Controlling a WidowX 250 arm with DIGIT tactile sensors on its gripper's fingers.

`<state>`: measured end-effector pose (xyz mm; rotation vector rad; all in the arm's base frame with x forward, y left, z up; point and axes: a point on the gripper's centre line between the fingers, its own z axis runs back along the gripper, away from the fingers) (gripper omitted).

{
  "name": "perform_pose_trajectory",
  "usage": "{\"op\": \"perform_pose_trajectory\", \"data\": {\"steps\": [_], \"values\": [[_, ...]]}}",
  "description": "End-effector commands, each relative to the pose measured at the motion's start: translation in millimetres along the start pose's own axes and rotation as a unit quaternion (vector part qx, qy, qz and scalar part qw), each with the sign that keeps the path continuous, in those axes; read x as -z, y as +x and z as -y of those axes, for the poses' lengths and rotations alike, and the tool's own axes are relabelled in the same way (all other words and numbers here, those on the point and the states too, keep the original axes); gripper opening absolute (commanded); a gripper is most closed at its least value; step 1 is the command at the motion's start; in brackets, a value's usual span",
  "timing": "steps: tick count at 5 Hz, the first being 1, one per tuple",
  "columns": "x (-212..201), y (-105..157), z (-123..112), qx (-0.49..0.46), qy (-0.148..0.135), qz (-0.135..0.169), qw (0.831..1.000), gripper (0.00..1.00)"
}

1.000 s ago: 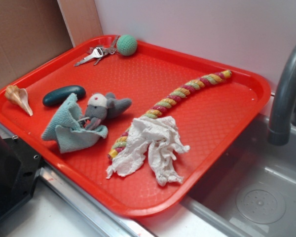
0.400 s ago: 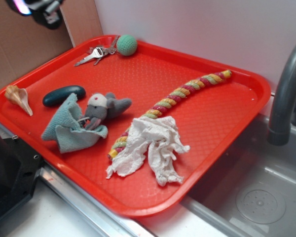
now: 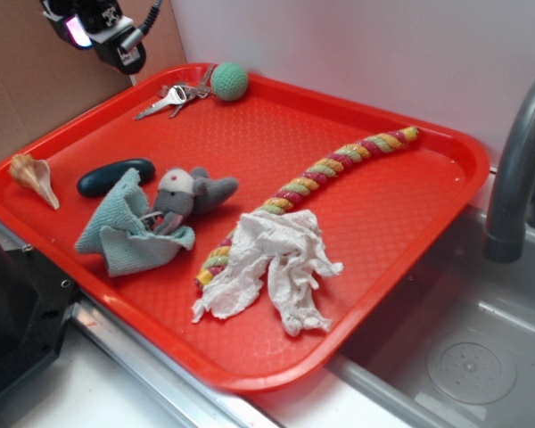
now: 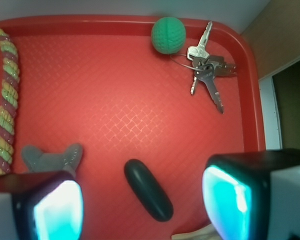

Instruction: Grab the green ball.

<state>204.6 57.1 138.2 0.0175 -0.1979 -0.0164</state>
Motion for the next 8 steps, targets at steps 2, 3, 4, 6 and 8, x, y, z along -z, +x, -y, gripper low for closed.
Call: {"op": "perform_pose_trajectory", "data": {"steps": [2,3,4,6,8], "values": [[39.0,48.8,-38.8,-0.066,0.03,0.035,0.997,1.0],[65.3,74.5,-41.4,-0.041,0.024,0.082,0.996,1.0],[74.1,92.8,-45.5,-0.023,0.037,0.095,0.995,1.0],[92.6,124.0,-49.7,0.0,0.029,0.122,0.992,1.0],[111.5,114.5,-48.9,0.024,0.015,0.124,0.992,1.0]]}}
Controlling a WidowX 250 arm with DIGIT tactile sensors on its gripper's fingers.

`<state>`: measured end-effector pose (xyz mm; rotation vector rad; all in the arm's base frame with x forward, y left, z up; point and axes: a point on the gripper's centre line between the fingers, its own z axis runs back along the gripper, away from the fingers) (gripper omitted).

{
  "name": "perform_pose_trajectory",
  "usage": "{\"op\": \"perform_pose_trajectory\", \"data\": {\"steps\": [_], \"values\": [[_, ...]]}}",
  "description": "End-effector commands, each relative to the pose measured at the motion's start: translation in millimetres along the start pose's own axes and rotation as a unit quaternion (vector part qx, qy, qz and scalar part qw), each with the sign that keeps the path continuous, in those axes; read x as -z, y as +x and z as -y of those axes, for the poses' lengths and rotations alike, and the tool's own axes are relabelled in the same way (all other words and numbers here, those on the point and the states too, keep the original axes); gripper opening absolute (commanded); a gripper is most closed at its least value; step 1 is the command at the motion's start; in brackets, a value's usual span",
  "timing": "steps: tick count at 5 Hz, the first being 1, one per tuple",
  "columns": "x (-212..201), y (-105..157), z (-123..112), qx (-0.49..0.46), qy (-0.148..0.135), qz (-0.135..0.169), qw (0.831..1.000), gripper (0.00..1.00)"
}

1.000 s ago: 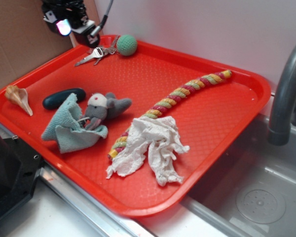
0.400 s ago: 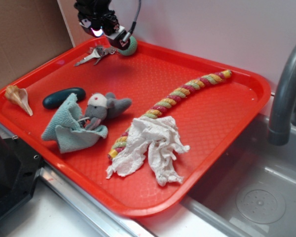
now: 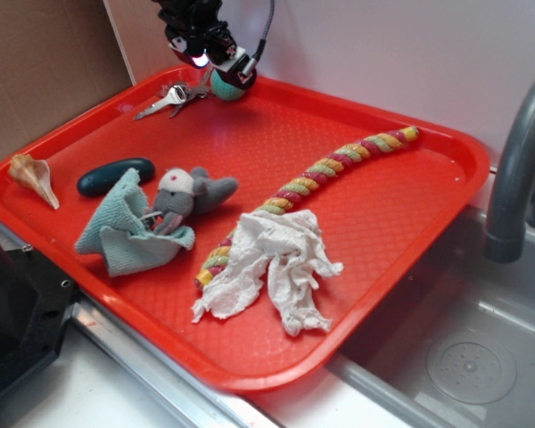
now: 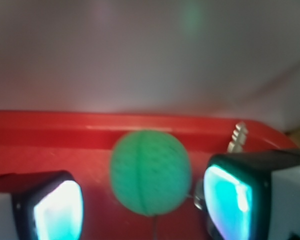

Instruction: Grab the green ball.

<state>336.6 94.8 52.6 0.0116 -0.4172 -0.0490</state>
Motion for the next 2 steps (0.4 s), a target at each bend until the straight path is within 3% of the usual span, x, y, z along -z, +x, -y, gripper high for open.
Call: {"op": "perform_pose_trajectory", "data": {"steps": [1,2], "values": [[14.9,1.7,-8.6,0.023,0.022,0.003,0.999,1.0],[20.7,3.3,-8.6,0.008,0.03,-0.002,1.0,0.06]]}}
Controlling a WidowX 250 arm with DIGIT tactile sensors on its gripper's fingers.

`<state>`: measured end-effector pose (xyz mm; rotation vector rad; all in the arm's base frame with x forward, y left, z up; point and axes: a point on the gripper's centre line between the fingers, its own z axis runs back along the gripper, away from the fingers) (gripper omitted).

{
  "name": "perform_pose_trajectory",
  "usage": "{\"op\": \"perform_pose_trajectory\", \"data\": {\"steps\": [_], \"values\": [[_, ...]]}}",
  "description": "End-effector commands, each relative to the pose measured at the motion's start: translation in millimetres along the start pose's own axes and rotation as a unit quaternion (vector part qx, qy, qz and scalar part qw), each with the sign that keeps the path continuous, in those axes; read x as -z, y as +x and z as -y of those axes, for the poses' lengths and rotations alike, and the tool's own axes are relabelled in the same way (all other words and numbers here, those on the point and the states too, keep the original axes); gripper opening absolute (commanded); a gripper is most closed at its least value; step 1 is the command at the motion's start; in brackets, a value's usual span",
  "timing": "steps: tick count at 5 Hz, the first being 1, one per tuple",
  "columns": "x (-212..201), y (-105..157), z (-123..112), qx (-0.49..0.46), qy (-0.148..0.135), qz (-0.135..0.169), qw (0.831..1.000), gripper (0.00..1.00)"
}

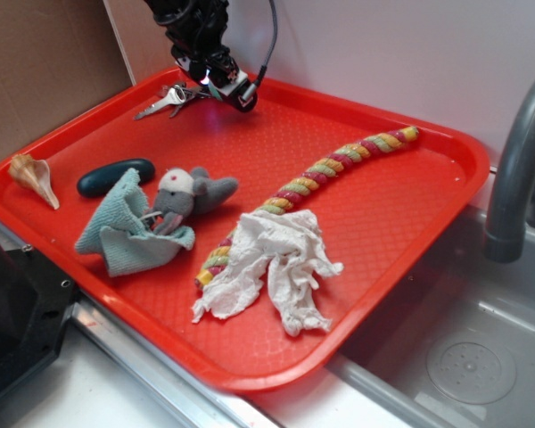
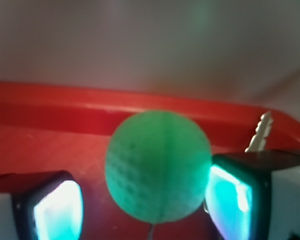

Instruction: Grab the green ball.

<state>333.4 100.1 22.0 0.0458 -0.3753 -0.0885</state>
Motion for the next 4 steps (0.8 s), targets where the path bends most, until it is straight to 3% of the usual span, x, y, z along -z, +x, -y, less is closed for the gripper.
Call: {"op": "perform_pose_trajectory", "data": {"steps": [1,2,3,4], "values": [[-11.2,17.4,-5.6,-0.022,0.026,0.016,0.999,0.0],[-63.7,10.6,2.8,-0.041,0.021,0.005,0.999,0.0],[-128.7,-8.7,21.4,-0.08,-0.029,-0.043,0.995,0.0],[-192.8,-30.6,27.1,-0.127,-0.063,-0.072,0.987,0.0]]}}
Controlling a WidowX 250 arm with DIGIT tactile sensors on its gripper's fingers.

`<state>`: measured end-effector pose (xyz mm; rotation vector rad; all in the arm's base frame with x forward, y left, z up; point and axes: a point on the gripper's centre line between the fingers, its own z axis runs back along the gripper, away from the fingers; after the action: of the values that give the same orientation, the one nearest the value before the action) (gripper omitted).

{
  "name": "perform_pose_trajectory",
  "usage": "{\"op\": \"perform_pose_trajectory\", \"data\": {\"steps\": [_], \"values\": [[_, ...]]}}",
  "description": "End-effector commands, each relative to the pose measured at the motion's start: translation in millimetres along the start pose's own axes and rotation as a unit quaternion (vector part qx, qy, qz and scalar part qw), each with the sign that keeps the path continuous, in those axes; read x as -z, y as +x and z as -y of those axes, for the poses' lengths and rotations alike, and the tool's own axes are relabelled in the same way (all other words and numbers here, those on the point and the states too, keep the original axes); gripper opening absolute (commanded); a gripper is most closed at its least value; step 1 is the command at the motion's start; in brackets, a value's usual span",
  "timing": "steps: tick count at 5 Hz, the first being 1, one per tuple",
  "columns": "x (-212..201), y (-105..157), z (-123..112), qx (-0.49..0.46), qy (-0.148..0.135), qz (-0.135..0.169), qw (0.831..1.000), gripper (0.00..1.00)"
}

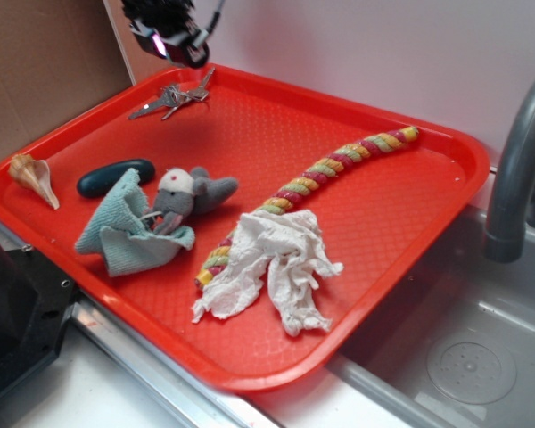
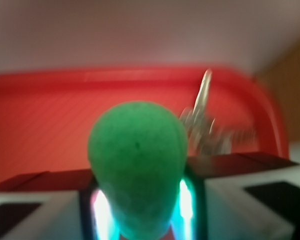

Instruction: Grab the green ball.

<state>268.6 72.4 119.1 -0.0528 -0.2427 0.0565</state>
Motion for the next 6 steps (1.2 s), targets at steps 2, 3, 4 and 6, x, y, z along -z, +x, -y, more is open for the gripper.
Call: {"op": "perform_pose_trajectory", "data": {"steps": [2,3,4,6], "values": [[-95.4,-26.9,15.1,-0.063,-0.016,-0.061,0.996,0.0],[-98.7,-30.2,17.6,-0.01,-0.037,-0.078,0.996,0.0],[-102.6,-33.1,20.9,0.017,-0.021,-0.075,0.997,0.0],[-109.3,-38.2,17.7,0.01,-0.012,-0.074,0.997,1.0]]}}
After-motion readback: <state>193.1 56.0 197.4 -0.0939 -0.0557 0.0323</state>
